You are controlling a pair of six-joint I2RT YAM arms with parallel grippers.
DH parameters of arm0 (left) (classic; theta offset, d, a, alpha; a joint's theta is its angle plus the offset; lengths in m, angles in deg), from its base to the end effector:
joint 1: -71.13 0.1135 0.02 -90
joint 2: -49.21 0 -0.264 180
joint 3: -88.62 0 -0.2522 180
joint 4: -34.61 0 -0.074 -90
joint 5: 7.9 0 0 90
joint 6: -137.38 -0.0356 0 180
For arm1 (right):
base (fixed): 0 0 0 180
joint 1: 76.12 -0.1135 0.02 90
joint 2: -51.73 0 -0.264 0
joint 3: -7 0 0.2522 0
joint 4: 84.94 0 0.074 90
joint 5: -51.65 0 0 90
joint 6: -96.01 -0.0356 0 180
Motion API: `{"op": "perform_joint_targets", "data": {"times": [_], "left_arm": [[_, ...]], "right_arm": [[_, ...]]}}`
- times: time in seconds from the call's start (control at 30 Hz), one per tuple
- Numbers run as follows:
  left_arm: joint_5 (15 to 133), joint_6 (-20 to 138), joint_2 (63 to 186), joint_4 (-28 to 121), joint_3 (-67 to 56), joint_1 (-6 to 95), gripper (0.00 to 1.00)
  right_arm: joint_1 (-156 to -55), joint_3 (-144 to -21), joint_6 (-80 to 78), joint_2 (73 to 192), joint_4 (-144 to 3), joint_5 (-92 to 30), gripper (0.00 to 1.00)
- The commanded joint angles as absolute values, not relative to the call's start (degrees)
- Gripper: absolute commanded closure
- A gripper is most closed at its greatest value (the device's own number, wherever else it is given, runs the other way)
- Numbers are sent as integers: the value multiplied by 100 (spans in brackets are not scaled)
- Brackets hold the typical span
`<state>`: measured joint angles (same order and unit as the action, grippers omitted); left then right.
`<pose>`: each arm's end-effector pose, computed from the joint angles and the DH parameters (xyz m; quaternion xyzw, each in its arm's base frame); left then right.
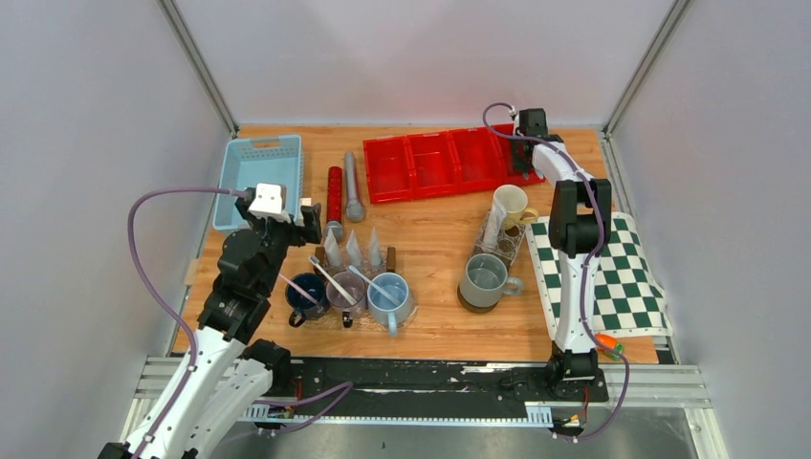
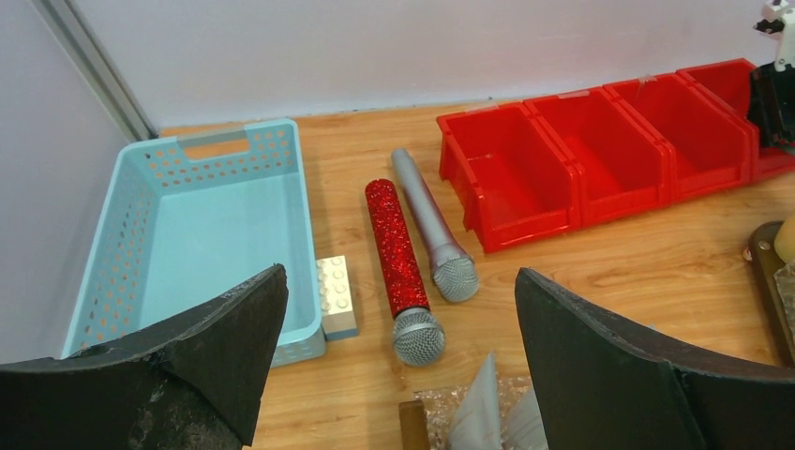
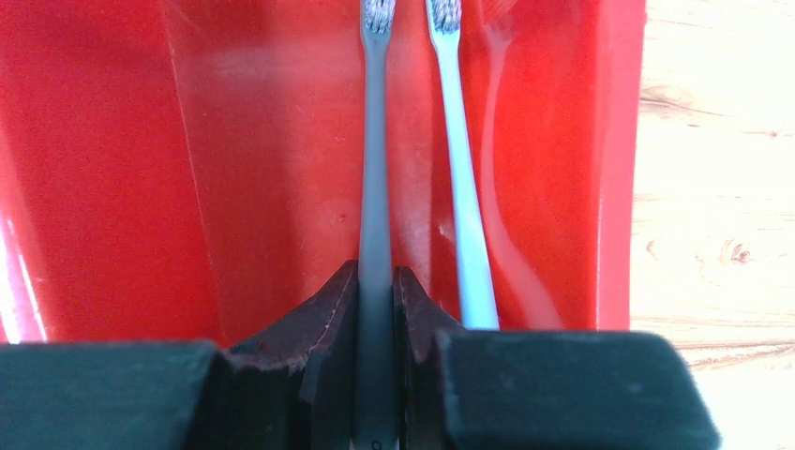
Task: Prepare toiletry sets of a toothbrush and toothpaste on the tray
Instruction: Pick up the toothbrush from the storage box.
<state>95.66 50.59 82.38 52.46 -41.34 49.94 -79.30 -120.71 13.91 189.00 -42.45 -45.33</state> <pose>0.1419 -0.0461 0.3293 0.0289 0.7124 -0.0648 0.6982 0.5293 0.0251 0.1645 -0.0714 0.9414 -0.0709 0.3219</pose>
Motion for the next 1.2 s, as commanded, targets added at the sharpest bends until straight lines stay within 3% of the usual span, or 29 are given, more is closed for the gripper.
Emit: {"op": "perform_joint_targets", "data": {"times": [0.0, 0.47, 0.83, 1.17], "left_arm": [[9326, 5228, 8370, 4943, -3766, 5022, 2], [8356, 5725, 8971, 4618, -3278, 5022, 1], [7504, 7003, 9448, 4009, -3129, 4963, 1], [7787, 7280, 10135, 3679, -2771, 3829, 2]], "right_arm": [[-7903, -12033, 1280, 18453, -4571, -4512, 100], [-7903, -10788, 754, 16483, -4945, -4449, 100], [-8116, -8686, -596, 14070, -6406, -3778, 100], [-8857, -7129, -1898, 12319, -7817, -4173, 100]]}}
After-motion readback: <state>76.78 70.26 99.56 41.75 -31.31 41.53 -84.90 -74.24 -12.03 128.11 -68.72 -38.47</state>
